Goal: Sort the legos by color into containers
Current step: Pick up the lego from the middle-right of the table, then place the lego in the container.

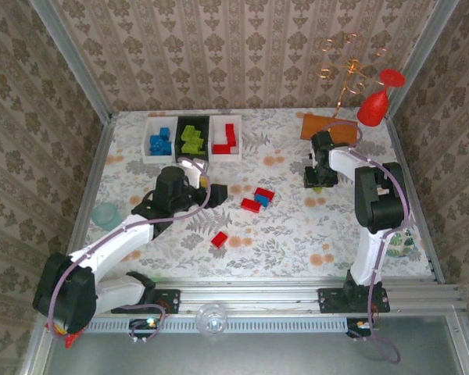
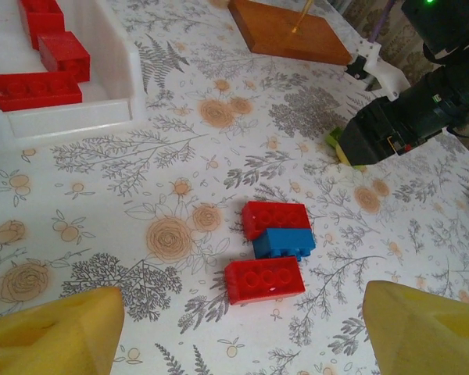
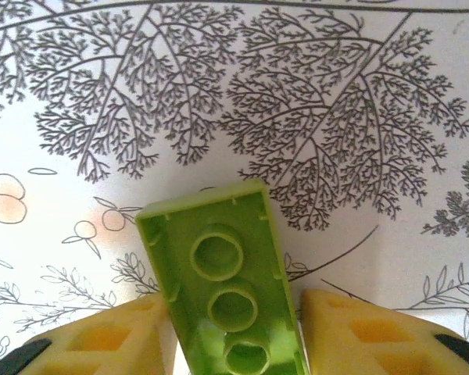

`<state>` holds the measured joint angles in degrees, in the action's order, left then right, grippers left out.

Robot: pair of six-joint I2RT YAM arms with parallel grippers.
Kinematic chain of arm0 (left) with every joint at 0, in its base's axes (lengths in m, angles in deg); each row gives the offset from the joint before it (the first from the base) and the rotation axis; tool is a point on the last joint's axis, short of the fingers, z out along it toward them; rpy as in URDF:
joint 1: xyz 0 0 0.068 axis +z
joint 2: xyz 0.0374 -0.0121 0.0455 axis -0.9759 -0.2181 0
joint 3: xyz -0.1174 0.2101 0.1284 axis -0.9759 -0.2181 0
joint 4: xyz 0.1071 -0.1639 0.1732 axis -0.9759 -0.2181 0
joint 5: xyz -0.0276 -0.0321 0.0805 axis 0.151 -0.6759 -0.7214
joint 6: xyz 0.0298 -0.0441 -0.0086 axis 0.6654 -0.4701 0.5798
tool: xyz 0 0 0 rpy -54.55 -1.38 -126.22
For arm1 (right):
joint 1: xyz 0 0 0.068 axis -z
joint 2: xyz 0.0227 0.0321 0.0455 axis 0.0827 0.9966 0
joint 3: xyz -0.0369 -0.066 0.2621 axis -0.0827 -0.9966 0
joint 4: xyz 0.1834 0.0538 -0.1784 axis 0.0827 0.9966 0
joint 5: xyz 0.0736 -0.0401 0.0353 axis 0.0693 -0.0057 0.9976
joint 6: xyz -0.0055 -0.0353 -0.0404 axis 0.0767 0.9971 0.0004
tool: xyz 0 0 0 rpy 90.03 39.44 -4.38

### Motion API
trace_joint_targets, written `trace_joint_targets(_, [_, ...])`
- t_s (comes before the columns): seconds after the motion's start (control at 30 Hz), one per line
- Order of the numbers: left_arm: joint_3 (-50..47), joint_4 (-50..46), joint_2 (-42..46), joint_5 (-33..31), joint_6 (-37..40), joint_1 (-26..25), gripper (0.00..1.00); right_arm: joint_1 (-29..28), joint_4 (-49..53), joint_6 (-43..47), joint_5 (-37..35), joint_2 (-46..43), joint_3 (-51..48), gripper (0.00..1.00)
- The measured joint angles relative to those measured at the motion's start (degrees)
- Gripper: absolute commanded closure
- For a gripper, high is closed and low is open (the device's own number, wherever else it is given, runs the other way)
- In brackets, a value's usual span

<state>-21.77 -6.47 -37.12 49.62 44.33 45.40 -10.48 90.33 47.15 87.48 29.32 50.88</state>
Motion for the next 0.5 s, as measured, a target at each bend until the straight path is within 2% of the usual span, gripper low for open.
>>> trace_joint_targets(0.27, [-0.68, -0.79, 2.19, -0.48, 0.26, 1.86, 0.19, -0.94, -2.56, -0.42, 3.87, -1.68, -0.94, 0.61])
trace_joint_targets(0.37, [-2.10, -1.25, 4.31, -1.18, 0.22, 4.70, 0.18, -5.84, -5.64, -1.90, 6.60, -6.27, -2.99, 0.62])
trace_joint_targets(0.5, [-5.18, -1.36, 7.45, -2.38, -0.66, 10.51, 0.18, -16.24, -12.68, -4.96, 9.81, -10.45, -1.79, 0.62])
